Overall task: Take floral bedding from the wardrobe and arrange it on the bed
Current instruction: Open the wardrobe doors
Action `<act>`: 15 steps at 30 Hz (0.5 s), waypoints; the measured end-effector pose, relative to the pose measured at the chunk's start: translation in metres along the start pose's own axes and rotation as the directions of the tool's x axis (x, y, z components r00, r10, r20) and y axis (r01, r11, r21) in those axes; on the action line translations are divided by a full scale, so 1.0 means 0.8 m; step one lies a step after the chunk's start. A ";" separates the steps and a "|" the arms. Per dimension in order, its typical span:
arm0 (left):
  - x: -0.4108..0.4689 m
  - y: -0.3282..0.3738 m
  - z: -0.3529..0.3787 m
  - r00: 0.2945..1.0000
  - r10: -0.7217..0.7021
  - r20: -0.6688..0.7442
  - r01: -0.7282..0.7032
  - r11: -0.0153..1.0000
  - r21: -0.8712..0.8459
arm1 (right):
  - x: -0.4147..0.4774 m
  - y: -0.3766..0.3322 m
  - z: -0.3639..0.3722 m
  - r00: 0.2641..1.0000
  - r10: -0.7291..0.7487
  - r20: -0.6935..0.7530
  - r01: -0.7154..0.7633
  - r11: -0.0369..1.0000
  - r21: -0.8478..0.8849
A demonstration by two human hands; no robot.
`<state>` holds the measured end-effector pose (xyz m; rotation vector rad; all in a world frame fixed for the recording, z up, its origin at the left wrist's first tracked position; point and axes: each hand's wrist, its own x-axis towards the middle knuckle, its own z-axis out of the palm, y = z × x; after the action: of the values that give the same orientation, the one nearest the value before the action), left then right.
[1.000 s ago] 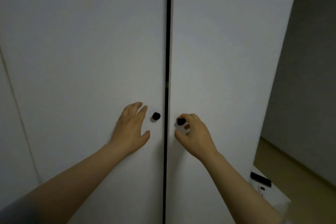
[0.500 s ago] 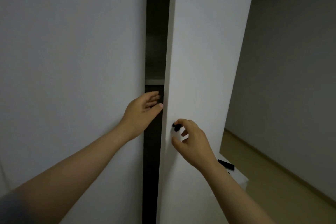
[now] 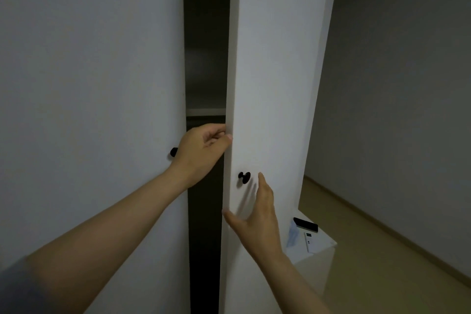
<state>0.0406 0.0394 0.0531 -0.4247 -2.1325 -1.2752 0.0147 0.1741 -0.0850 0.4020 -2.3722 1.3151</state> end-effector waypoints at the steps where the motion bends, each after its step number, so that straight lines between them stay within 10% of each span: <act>1: 0.000 0.000 0.001 1.000 0.002 -0.001 -0.002 1.000 -0.006 | -0.003 0.003 0.004 0.999 0.046 0.023 -0.045 0.999 -0.020; 15: -0.013 0.004 0.004 0.996 -0.035 0.080 0.035 0.999 -0.004 | -0.009 0.000 0.010 0.993 0.109 0.035 -0.107 0.993 -0.045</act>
<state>0.0489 0.0442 0.0476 -0.4493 -2.2126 -1.3040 0.0194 0.1673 -0.0921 0.2916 -2.4798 1.3106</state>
